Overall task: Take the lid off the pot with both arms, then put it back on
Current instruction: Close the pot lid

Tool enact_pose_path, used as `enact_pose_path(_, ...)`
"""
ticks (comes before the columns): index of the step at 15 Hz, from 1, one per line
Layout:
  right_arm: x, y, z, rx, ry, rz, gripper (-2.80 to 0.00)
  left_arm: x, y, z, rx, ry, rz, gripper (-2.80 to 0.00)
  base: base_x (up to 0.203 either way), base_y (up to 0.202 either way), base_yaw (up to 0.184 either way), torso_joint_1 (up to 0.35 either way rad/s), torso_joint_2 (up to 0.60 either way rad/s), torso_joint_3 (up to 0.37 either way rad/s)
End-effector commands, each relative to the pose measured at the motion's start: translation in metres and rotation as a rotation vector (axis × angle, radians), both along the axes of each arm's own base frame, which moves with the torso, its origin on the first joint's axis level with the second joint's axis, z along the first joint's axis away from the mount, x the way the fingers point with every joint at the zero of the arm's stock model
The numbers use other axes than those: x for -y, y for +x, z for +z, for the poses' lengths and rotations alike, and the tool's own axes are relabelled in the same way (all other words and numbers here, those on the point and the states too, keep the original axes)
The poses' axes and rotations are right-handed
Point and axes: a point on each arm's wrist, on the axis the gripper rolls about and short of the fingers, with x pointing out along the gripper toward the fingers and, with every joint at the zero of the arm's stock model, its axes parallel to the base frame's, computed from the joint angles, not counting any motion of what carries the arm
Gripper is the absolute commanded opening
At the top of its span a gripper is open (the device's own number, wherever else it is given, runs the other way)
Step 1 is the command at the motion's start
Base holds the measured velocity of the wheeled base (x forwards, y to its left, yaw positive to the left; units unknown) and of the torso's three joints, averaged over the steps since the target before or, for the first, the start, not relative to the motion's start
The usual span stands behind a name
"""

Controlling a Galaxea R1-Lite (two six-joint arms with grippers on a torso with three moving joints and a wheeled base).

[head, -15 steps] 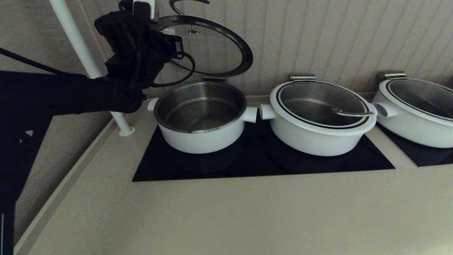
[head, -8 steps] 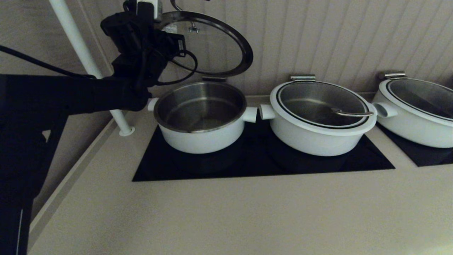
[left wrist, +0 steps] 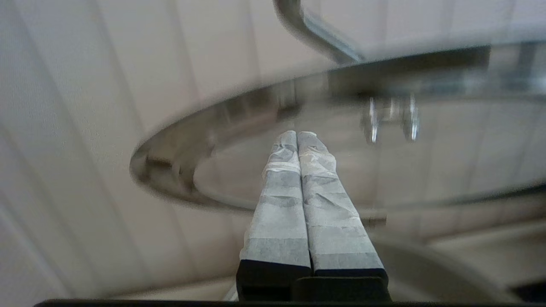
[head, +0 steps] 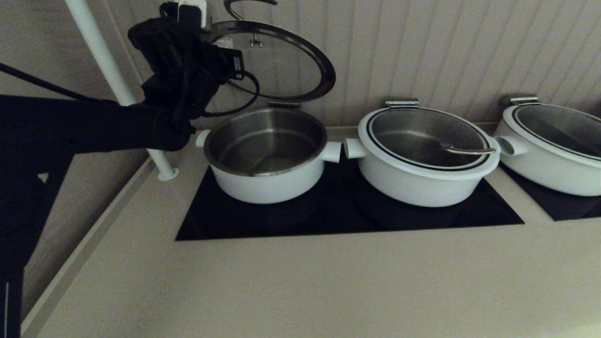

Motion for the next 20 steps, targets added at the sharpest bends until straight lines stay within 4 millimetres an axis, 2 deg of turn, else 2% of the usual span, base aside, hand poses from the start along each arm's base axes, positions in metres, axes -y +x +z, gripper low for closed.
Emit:
enact_pose_path(1, 0.0, 0.0, 0.0, 0.0, -0.001, 0.001, -2.8, -0.005, -0.018, 0.005, -0.017, 0.006, 0.002, -2.8, 0.0, 0.0, 0.0, 0.0, 0.0, 0.0)
enact_pose_path(9, 0.0, 0.0, 0.0, -0.001, 0.01, -0.001, -2.8, -0.019, -0.063, 0.002, -0.097, 0.029, 0.003, -2.8, 0.0, 0.0, 0.0, 0.0, 0.0, 0.0)
enact_pose_path(15, 0.0, 0.0, 0.0, -0.001, 0.022, -0.004, -2.8, -0.026, -0.085, 0.029, -0.038, 0.021, 0.004, -2.8, 0.0, 0.0, 0.0, 0.0, 0.0, 0.0)
enact_pose_path(20, 0.0, 0.0, 0.0, 0.0, 0.021, -0.004, -2.8, -0.034, -0.085, 0.064, -0.009, 0.015, 0.019, -2.8, 0.0, 0.0, 0.0, 0.0, 0.0, 0.0)
